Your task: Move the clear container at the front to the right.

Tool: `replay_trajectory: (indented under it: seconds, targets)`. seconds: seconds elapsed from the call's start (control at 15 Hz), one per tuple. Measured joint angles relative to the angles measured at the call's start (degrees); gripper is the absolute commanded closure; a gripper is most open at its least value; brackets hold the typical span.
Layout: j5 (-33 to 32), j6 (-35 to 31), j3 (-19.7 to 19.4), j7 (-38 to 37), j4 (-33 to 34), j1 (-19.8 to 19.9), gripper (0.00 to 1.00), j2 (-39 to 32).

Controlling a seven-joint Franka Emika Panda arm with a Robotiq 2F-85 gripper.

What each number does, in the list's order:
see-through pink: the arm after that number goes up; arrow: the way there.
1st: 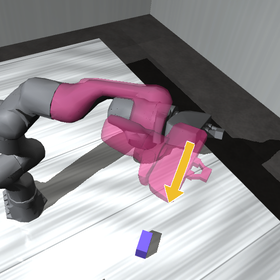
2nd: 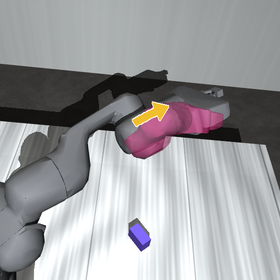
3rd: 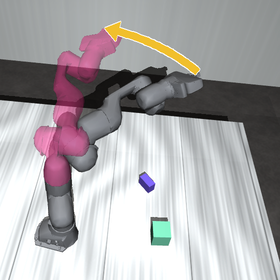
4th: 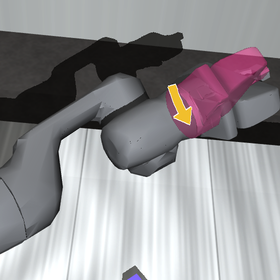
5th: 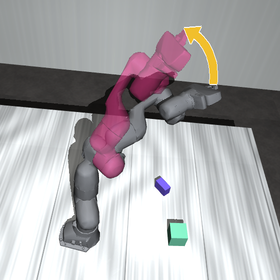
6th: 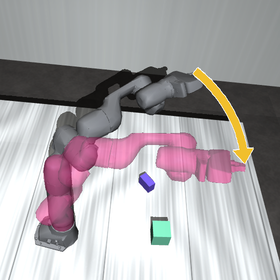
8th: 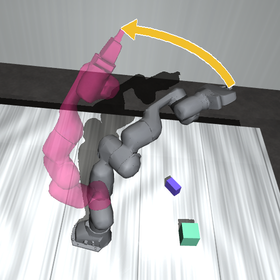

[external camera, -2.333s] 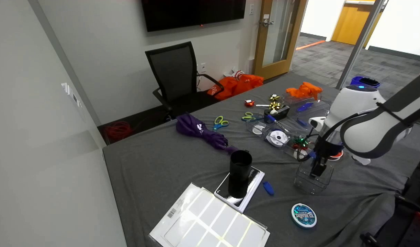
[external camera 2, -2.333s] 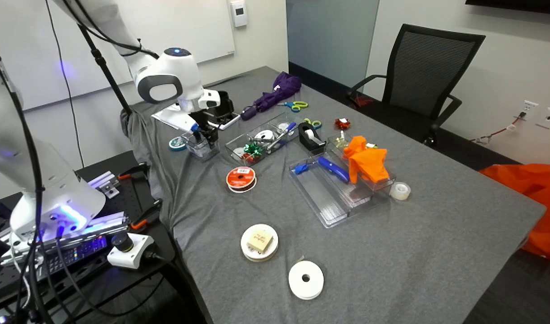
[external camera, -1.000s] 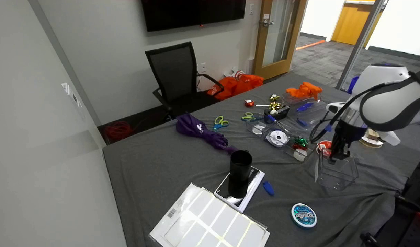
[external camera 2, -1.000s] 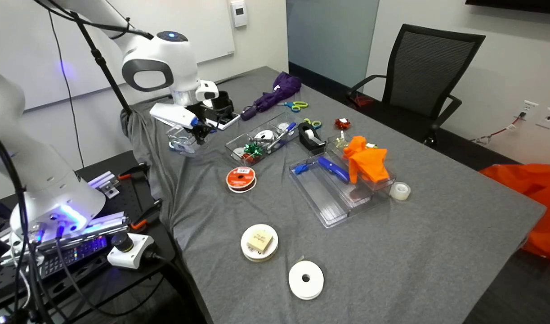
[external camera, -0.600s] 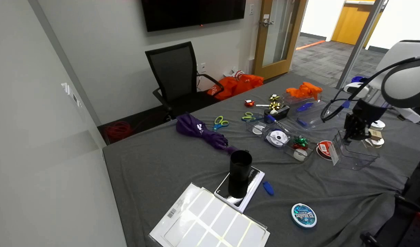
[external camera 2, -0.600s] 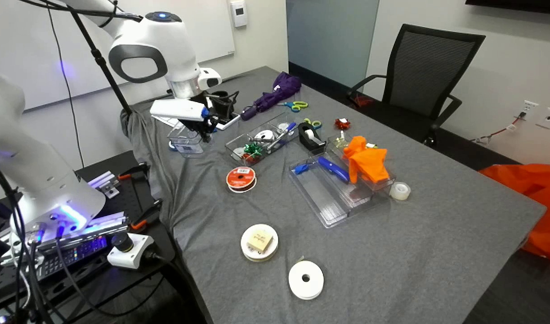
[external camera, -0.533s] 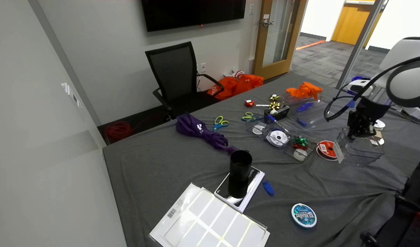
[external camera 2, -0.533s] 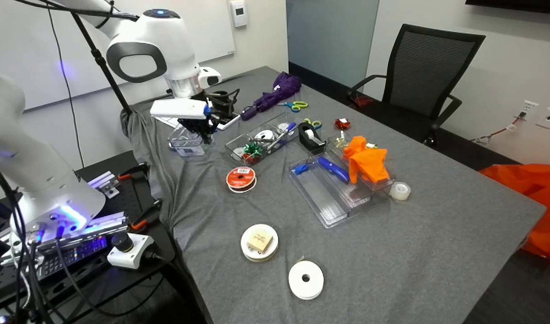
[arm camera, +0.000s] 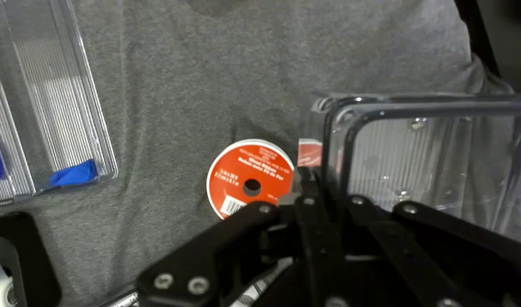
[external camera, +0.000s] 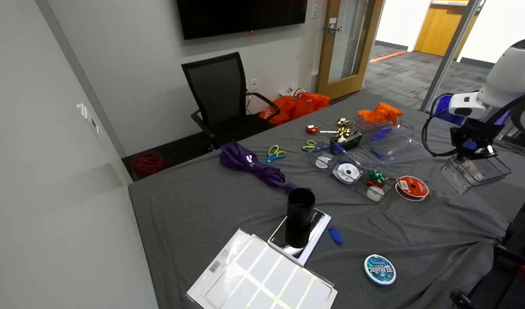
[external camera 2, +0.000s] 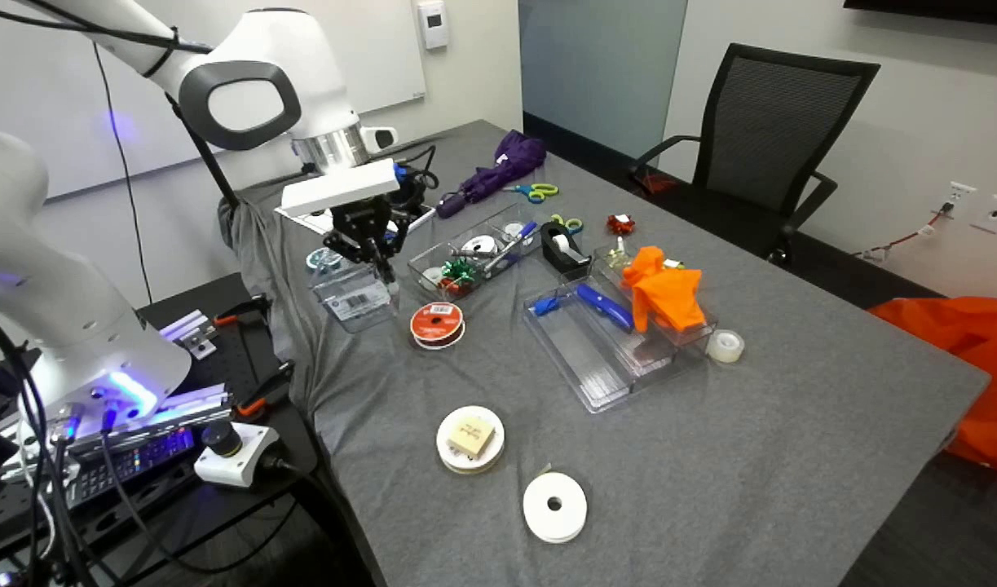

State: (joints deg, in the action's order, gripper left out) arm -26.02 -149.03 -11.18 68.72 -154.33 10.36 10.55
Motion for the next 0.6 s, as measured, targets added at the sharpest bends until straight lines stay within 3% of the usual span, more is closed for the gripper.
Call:
replay_trajectory:
  seconds: [0.13,0.47,0.6]
  targets:
    - [-2.92,-0.31,-0.08,0.09,0.0,0.41,0.93,0.0]
    - [-3.17,-0.33,-0.08,0.87,-0.05,0.38,0.98,-0.09]
    - [-3.0,-0.56,-0.52,4.56,-0.45,0.31,0.98,-0.51]
